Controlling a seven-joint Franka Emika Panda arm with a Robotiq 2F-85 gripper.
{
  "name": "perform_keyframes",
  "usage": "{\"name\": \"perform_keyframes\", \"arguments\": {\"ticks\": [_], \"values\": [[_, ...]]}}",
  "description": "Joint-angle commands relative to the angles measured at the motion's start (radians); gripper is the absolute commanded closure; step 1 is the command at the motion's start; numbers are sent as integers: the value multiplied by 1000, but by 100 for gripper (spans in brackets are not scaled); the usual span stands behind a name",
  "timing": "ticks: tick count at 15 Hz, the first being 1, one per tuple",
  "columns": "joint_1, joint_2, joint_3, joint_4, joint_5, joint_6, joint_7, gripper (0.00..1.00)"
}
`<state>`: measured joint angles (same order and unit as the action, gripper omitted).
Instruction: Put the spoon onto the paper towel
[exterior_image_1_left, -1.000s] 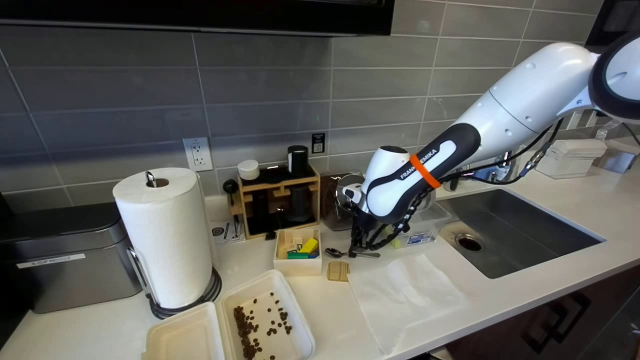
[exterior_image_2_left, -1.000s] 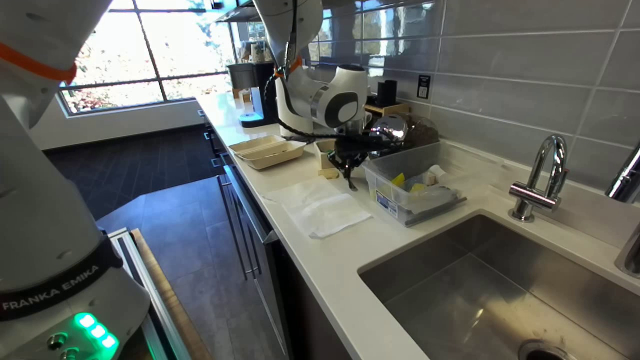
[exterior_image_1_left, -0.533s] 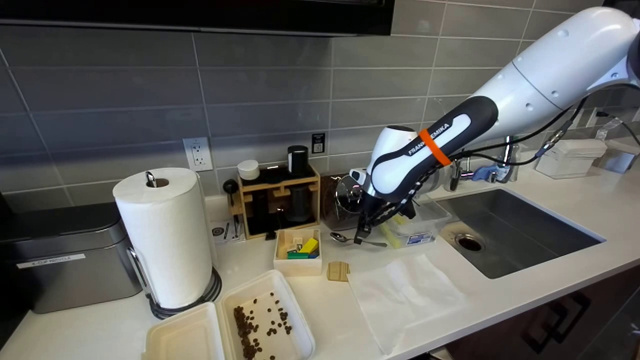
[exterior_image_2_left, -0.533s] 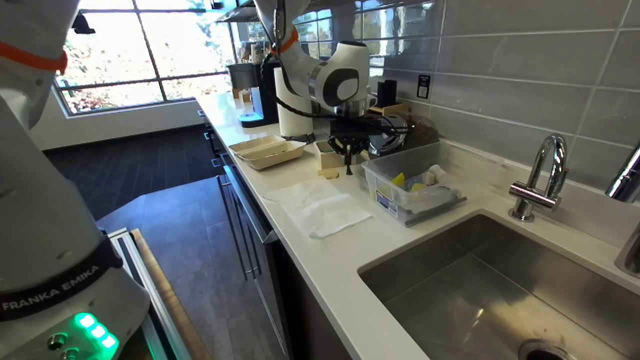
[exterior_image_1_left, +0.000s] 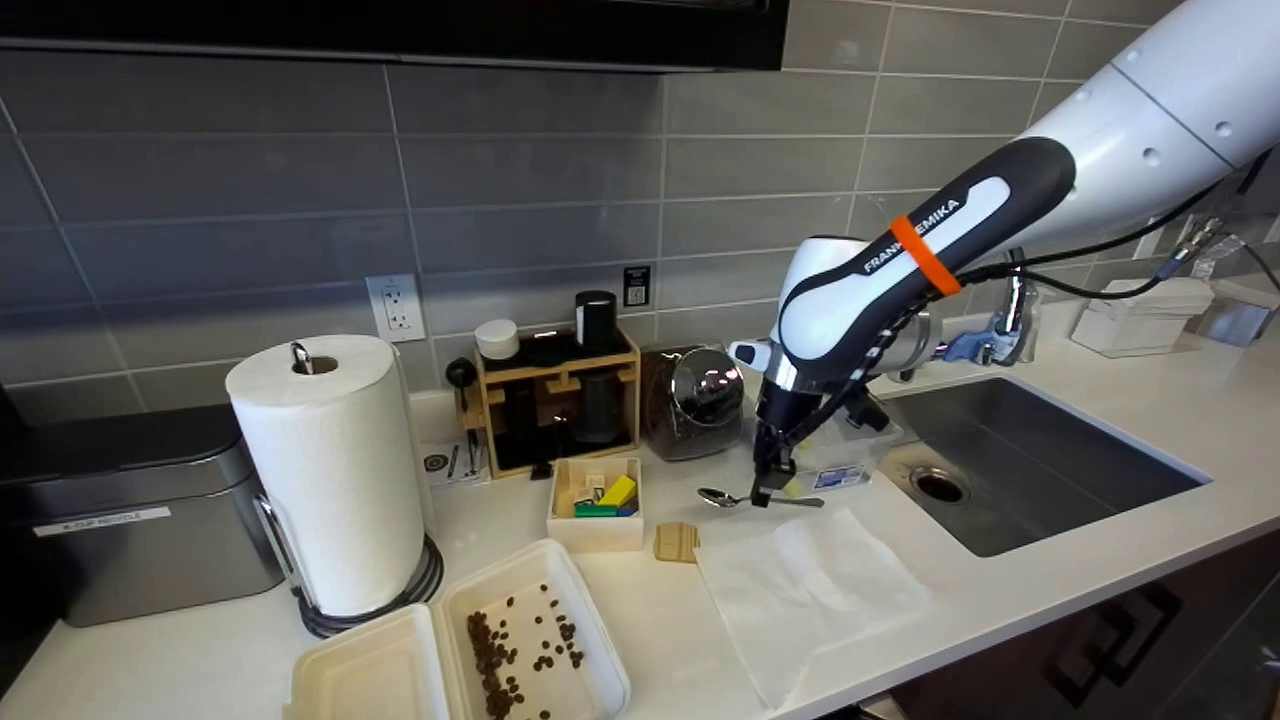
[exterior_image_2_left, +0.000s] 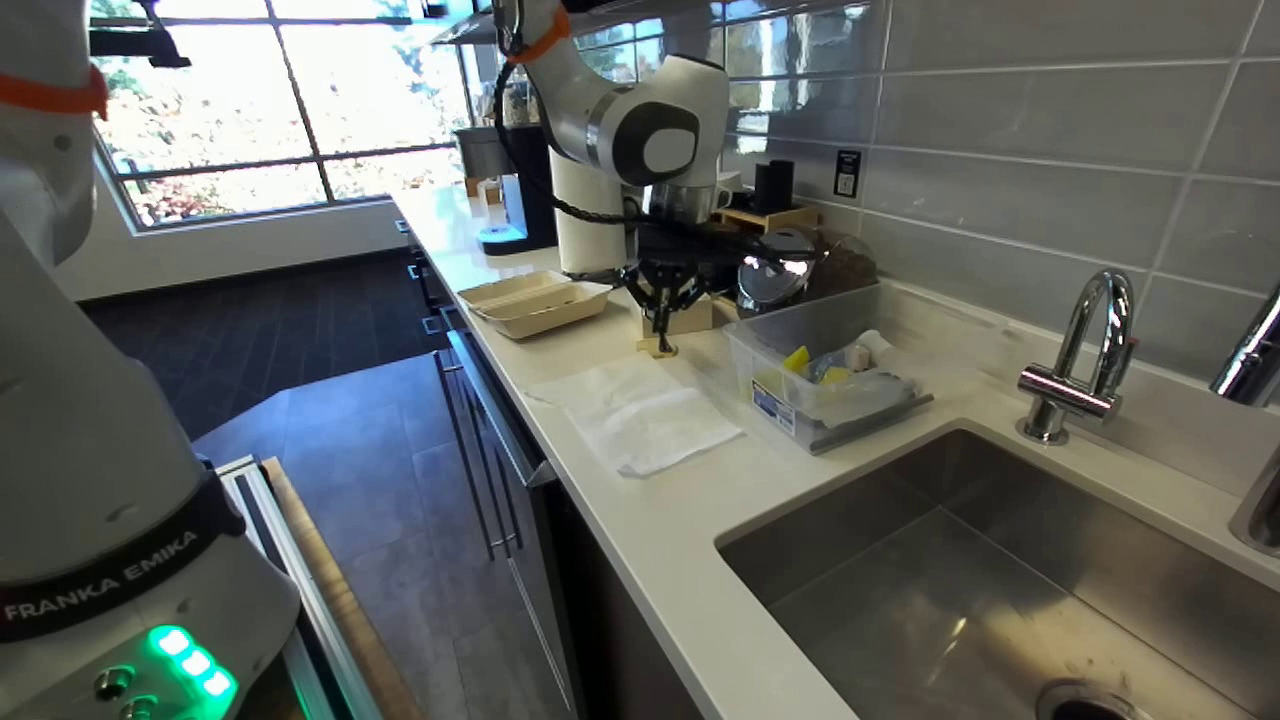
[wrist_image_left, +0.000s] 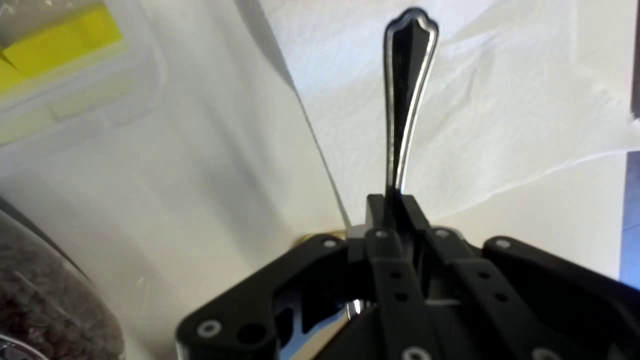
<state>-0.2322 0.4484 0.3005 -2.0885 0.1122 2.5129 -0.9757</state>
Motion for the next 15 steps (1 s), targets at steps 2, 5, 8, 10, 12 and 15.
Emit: {"name": "perform_keyframes", "arguments": {"ticks": [2, 5, 8, 10, 12, 15], "values": [[-29, -102, 2, -108, 98, -91, -262, 98], [-17, -128, -37, -148, 134, -120, -361, 98], [24, -103, -76, -117, 169, -106, -341, 91], [24, -108, -79, -119, 186, -107, -349, 91], [24, -109, -79, -119, 192, -107, -350, 91], [54, -67, -100, -108, 141, -93, -356, 98]]}}
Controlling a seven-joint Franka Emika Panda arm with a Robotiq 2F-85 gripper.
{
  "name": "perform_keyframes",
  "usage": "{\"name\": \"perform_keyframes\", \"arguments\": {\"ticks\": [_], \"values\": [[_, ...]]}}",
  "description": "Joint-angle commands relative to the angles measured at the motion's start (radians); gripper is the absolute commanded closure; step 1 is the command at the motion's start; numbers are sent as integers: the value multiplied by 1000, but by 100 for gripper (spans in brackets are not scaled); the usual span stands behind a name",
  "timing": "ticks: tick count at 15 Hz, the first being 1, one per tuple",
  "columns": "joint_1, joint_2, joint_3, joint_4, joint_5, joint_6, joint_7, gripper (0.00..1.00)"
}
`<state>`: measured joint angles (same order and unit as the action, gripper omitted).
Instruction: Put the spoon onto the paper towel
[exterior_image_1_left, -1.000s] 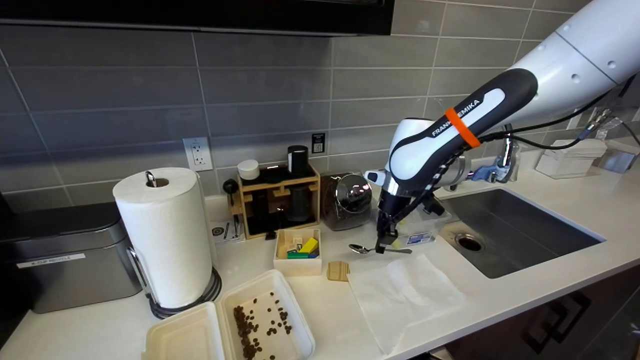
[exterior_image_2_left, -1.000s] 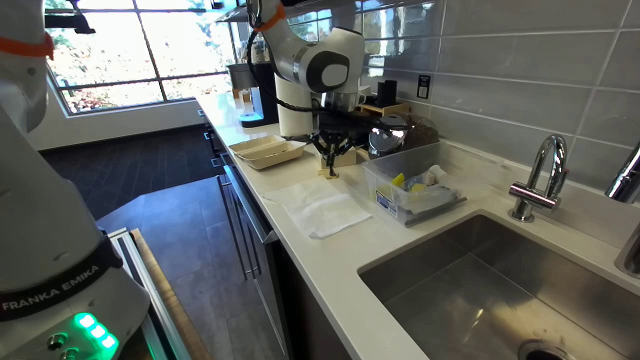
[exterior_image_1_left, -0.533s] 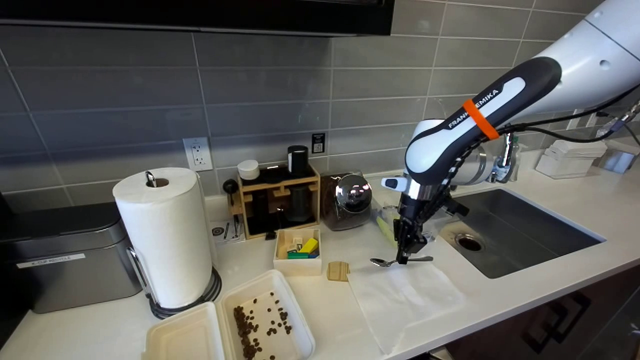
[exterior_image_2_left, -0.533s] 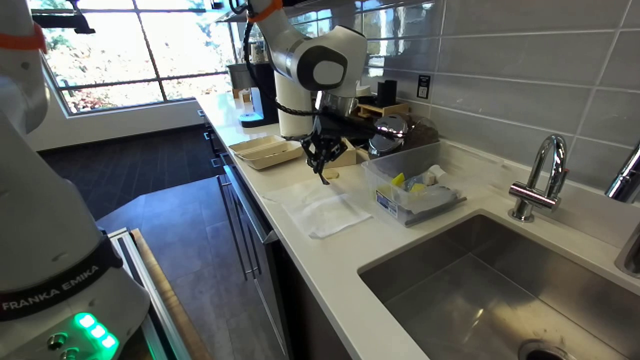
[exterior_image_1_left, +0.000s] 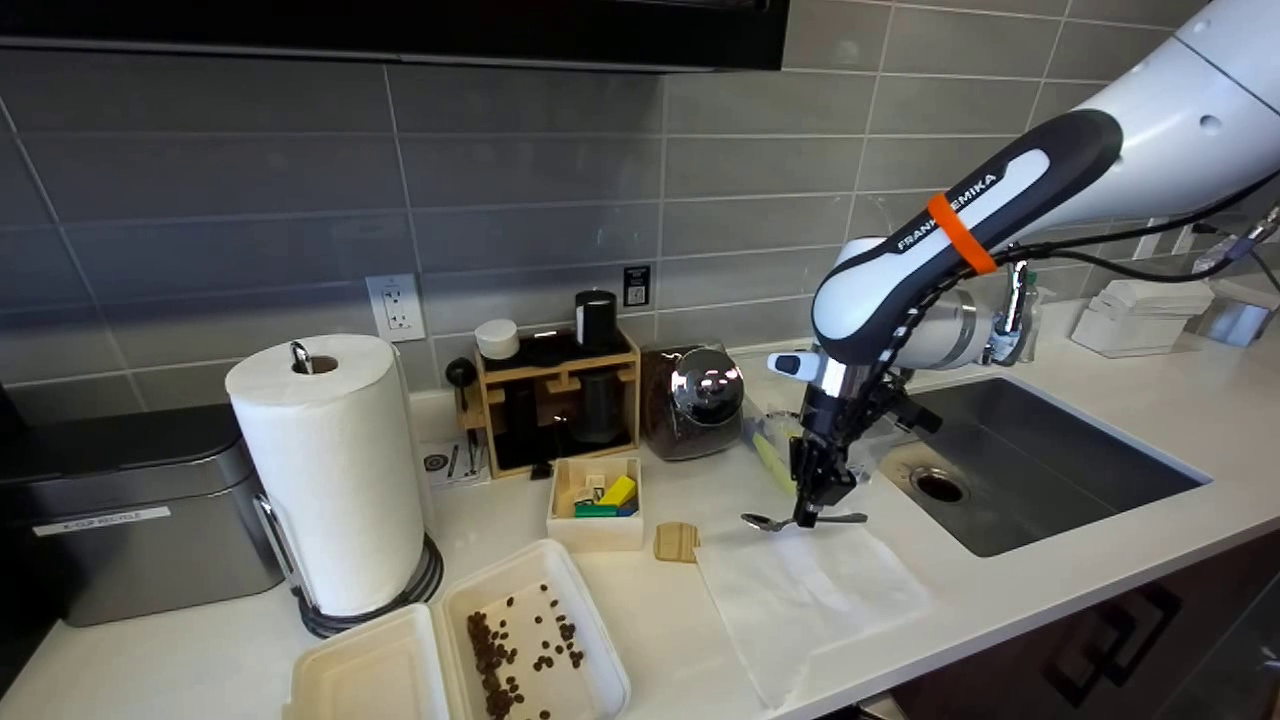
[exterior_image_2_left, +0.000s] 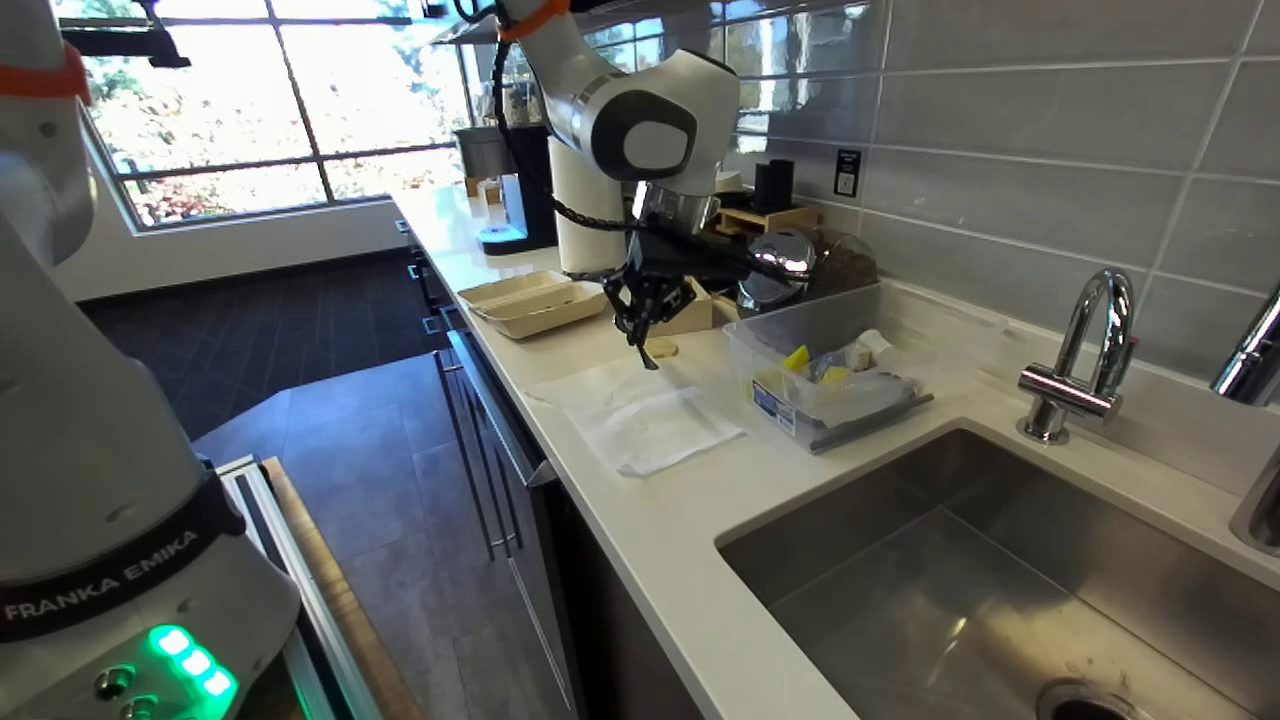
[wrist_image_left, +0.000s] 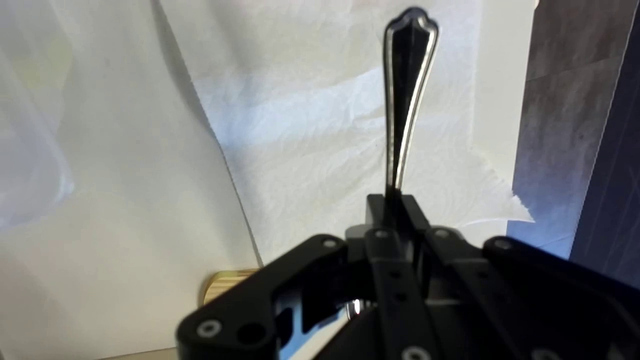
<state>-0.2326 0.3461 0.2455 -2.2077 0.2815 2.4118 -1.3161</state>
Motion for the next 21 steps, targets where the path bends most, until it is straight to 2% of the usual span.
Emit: {"name": "perform_keyframes", "arguments": {"ticks": [1, 5, 12, 20, 21], "values": [[60, 52, -46, 11, -28, 12, -39, 98], [57, 93, -45, 11, -9, 6, -115, 98], [52, 141, -57, 10, -26, 79, -250, 98], [49, 204, -45, 10, -63, 183, -302, 98], [52, 200, -44, 5, -72, 184, -303, 66]]}}
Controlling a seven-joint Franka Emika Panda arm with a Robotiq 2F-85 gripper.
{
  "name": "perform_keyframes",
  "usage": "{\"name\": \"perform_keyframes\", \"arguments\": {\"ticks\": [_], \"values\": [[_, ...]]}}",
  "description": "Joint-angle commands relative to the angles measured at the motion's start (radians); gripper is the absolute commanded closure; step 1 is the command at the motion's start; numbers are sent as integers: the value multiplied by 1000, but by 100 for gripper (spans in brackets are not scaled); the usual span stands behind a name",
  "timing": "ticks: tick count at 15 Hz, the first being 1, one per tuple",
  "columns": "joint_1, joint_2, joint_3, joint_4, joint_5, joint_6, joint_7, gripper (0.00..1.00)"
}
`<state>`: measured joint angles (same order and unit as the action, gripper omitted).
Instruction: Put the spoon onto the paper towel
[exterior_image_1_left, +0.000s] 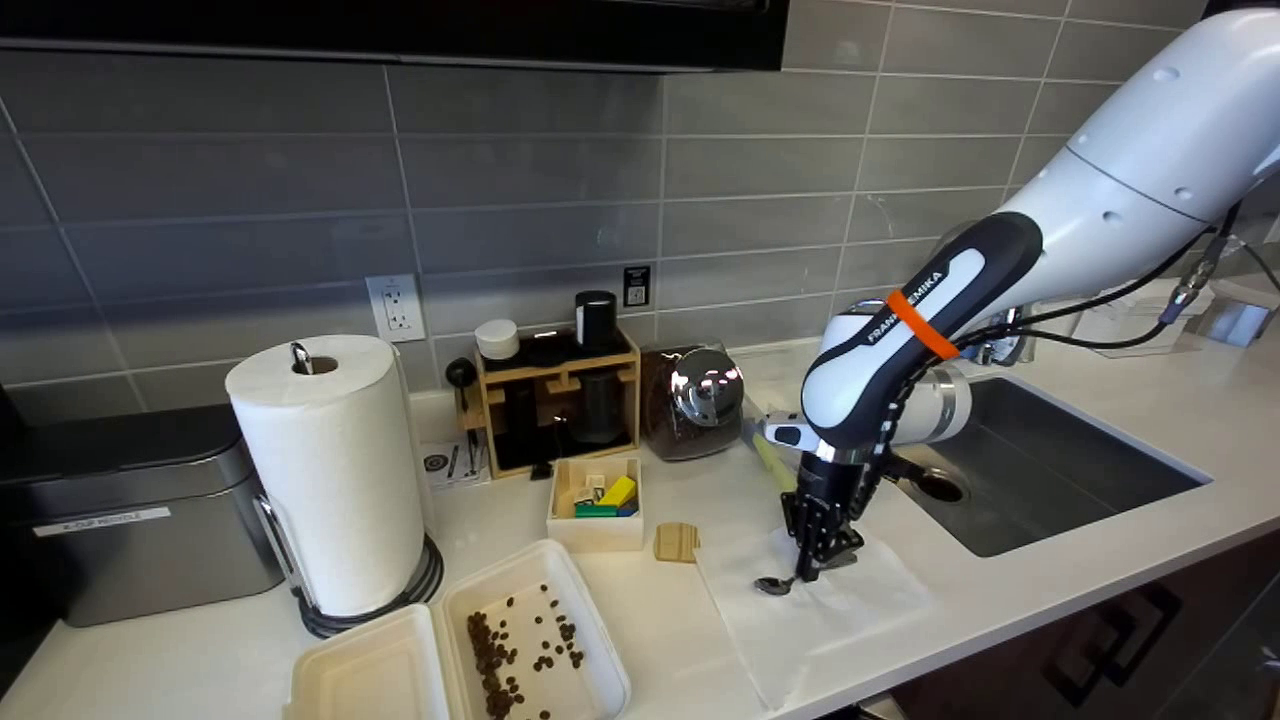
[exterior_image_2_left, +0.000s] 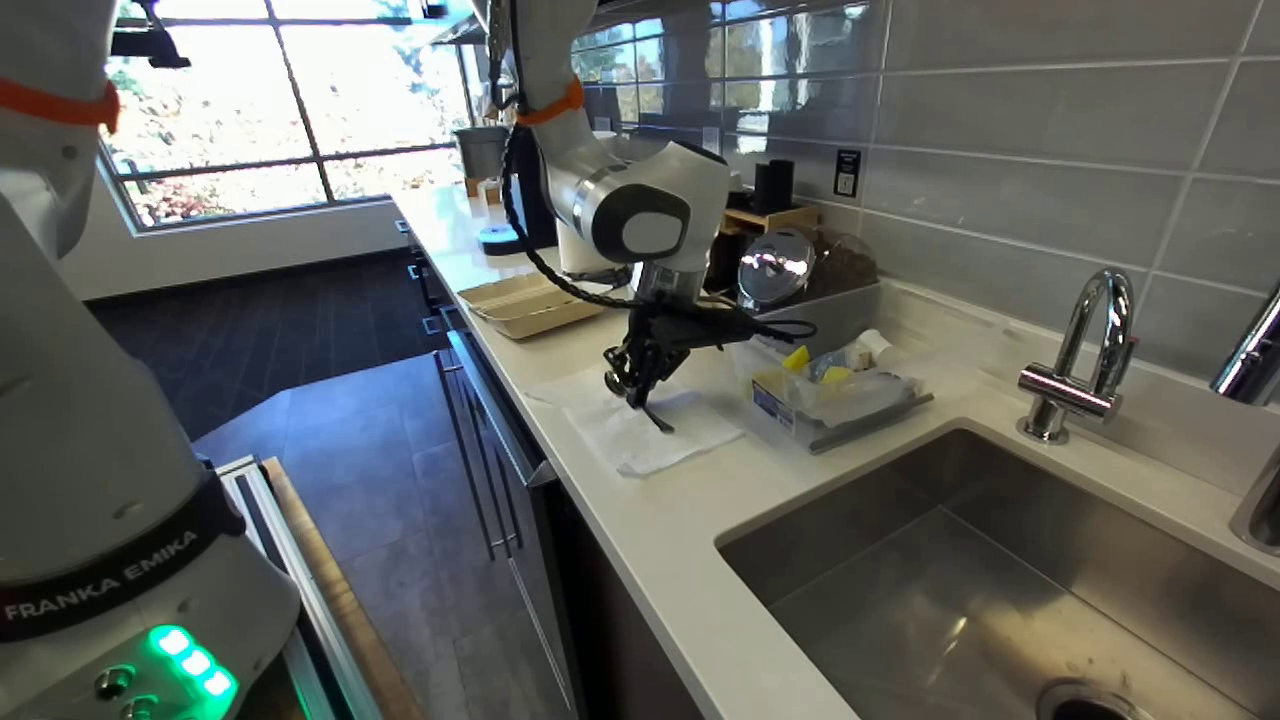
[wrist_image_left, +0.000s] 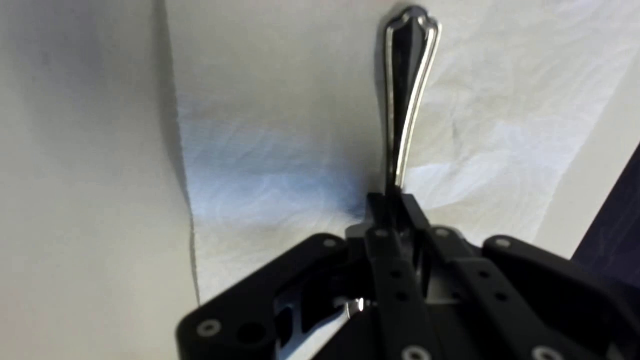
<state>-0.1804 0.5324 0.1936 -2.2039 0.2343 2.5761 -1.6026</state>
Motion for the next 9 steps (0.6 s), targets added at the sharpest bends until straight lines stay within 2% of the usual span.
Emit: {"name": "perform_keyframes", "arguments": {"ticks": [1, 3, 7, 9], "values": [[-2, 1, 18, -6, -22, 14, -22, 66], [-2, -28, 34, -19, -14, -1, -23, 52], [19, -119, 42, -61, 18, -22, 67, 23], [4, -176, 58, -90, 100, -28, 147, 8]]}}
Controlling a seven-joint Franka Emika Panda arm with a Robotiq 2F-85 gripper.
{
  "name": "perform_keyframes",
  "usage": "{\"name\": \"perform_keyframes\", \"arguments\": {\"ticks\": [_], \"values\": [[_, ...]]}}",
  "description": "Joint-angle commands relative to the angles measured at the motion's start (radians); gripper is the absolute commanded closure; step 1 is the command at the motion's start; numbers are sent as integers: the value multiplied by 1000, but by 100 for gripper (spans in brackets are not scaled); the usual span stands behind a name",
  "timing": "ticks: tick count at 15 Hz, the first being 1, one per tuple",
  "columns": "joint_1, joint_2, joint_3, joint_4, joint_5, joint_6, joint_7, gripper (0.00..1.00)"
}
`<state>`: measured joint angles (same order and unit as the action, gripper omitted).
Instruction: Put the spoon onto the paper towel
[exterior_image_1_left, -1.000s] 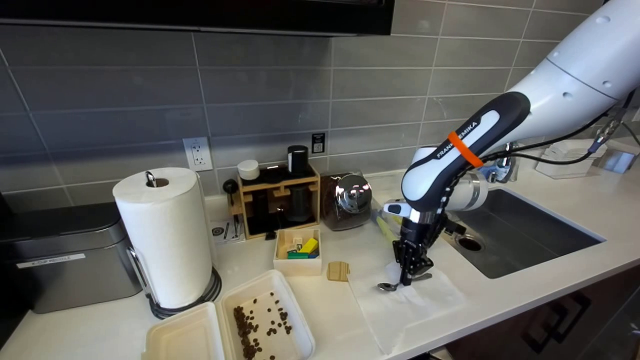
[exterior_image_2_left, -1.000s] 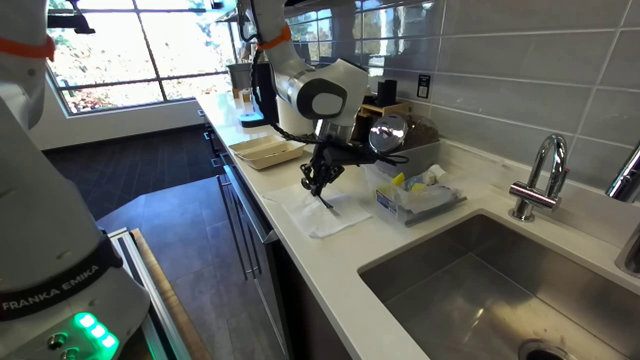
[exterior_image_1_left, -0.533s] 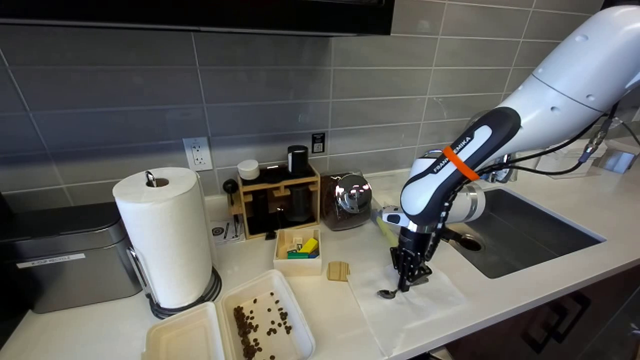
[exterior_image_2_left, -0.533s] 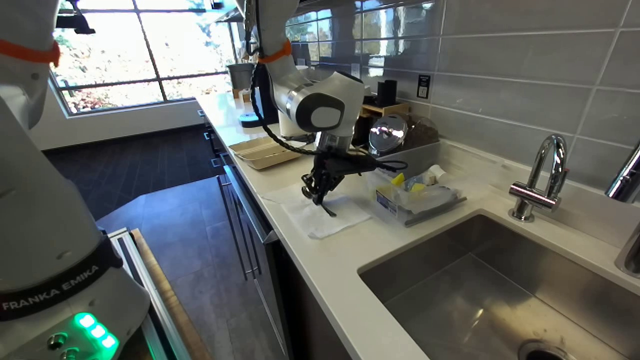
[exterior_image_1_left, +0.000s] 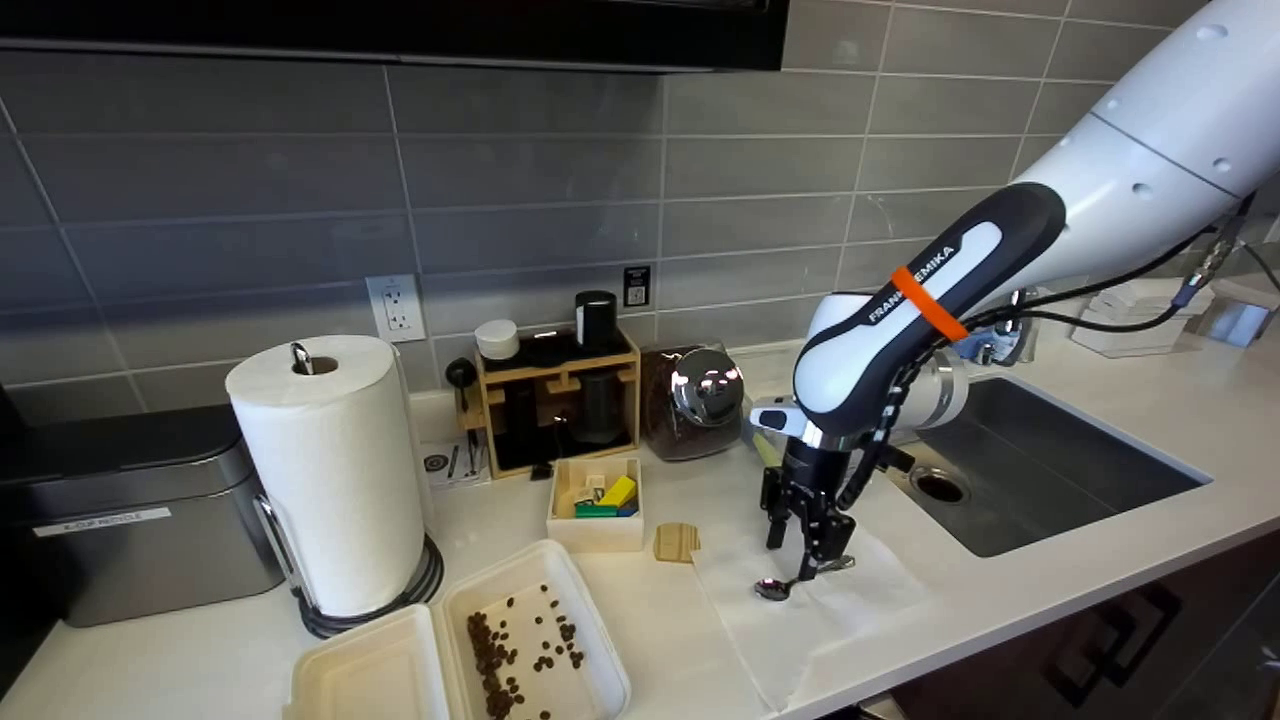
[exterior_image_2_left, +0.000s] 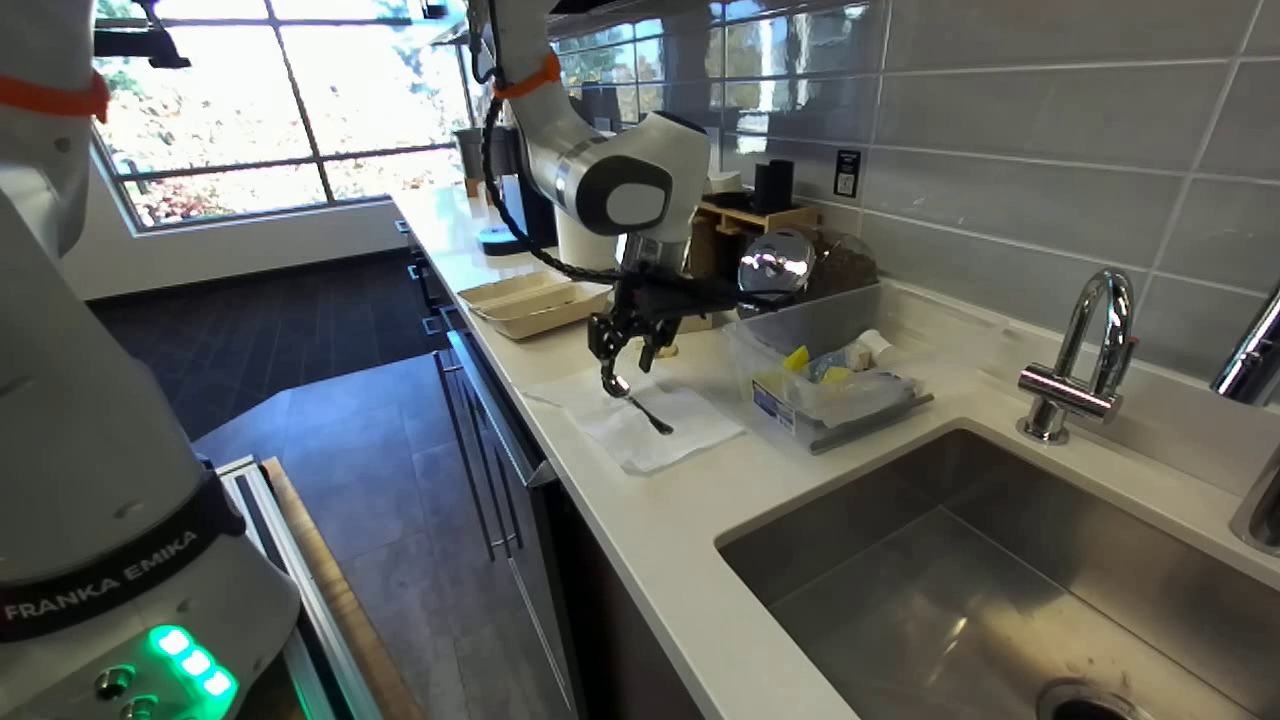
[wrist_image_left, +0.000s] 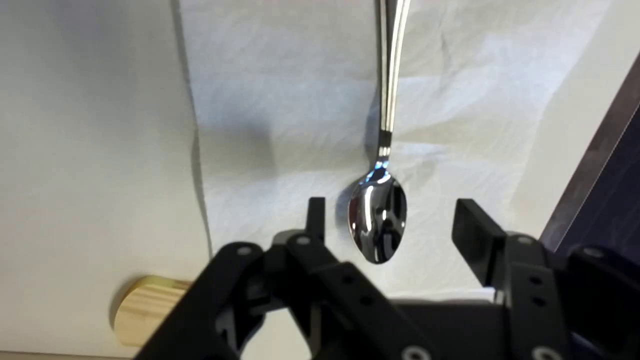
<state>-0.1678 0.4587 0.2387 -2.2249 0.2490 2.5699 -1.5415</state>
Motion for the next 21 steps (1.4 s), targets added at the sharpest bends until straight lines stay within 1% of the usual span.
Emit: {"name": "perform_keyframes", "arguments": {"ticks": [1, 4, 6, 7, 10, 11, 12, 14, 15, 17, 18, 19, 21], "values": [[-13, -127, 13, -80, 114, -33, 115, 0], [-16, -228, 11, -136, 230, -77, 183, 0], [4, -319, -2, -188, 317, -99, 238, 0], [22, -358, -16, -212, 339, -100, 284, 0], [91, -482, -72, -303, 250, -31, 496, 0], [66, -526, -44, -333, 196, -27, 580, 0], [115, -577, -101, -370, 141, -36, 645, 0], [118, -679, -120, -424, 1, -71, 793, 0], [30, -732, -37, -445, -51, -91, 868, 0], [14, -848, -18, -466, -115, -126, 1015, 0], [131, -699, -141, -405, -86, -75, 914, 0], [126, -749, -136, -417, -120, -93, 973, 0], [124, -815, -130, -438, -144, -112, 1020, 0]]}}
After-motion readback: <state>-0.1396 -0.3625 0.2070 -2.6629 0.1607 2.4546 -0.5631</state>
